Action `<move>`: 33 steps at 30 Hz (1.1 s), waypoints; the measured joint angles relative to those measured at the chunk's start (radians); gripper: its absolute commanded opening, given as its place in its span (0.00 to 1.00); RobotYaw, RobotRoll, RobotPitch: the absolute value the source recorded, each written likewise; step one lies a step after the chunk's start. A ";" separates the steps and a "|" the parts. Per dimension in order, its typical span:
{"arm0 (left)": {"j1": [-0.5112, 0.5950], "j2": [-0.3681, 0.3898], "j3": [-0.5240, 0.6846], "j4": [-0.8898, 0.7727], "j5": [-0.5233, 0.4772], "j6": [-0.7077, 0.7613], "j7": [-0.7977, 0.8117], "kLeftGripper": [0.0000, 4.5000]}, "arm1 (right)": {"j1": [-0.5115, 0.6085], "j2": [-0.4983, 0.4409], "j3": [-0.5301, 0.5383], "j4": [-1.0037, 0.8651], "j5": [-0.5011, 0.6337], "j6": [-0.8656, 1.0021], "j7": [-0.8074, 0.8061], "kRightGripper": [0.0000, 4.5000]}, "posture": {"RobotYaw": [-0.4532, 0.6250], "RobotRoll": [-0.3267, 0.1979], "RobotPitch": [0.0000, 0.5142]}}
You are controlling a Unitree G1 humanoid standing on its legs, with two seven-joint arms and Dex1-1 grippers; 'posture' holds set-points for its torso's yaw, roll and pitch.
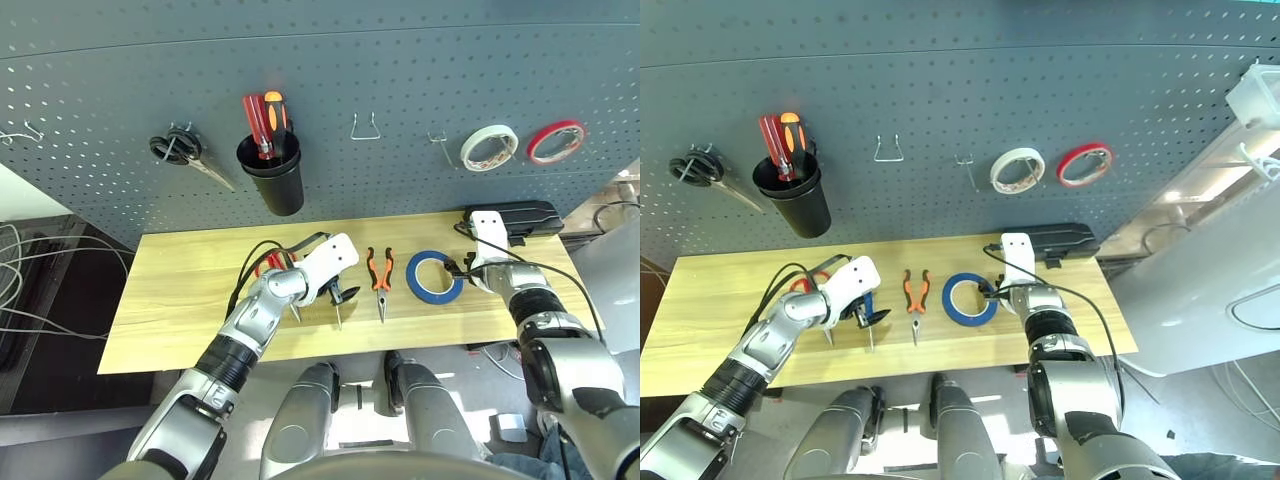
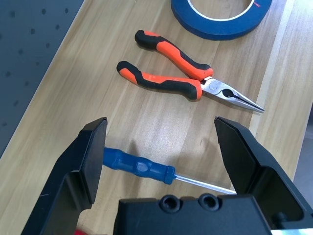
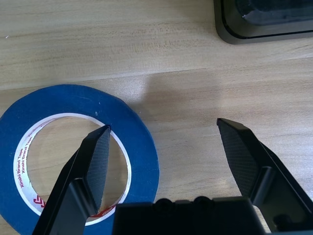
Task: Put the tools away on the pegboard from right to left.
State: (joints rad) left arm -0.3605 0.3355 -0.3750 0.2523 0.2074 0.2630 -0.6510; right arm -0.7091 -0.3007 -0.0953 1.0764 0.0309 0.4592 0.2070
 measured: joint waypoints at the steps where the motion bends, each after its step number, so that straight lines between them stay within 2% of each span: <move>1: -0.001 0.000 0.000 0.000 0.000 0.004 0.000 1.00 | -0.001 0.000 -0.001 0.003 0.000 -0.001 0.003 1.00 | 0.44 0.62 0.49; 11: -0.005 0.000 0.001 -0.018 0.000 0.013 0.006 1.00 | -0.015 -0.009 -0.004 -0.054 0.004 0.060 0.029 1.00 | 0.44 0.62 0.48; 17: -0.006 0.000 0.007 -0.018 -0.001 0.015 0.009 1.00 | 0.019 -0.016 -0.011 -0.331 0.040 0.236 0.059 1.00 | 0.42 0.62 0.47; 21: -0.007 -0.001 0.007 -0.018 -0.001 0.015 0.009 1.00 | 0.063 0.016 -0.010 -0.451 0.064 0.336 0.062 1.00 | 0.42 0.62 0.47; 26: -0.011 -0.001 0.007 -0.018 -0.001 0.015 0.009 1.00 | 0.105 0.048 0.012 -0.442 0.060 0.350 0.054 1.00 | 0.44 0.62 0.47; 33: -0.013 -0.001 0.007 -0.018 -0.002 0.015 0.006 1.00 | 0.114 0.042 0.041 -0.374 0.026 0.288 0.034 1.00 | 0.45 0.62 0.45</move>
State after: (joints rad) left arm -0.3735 0.3346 -0.3680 0.2348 0.2049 0.2780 -0.6454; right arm -0.5949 -0.2590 -0.0542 0.7022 0.0573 0.7469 0.2405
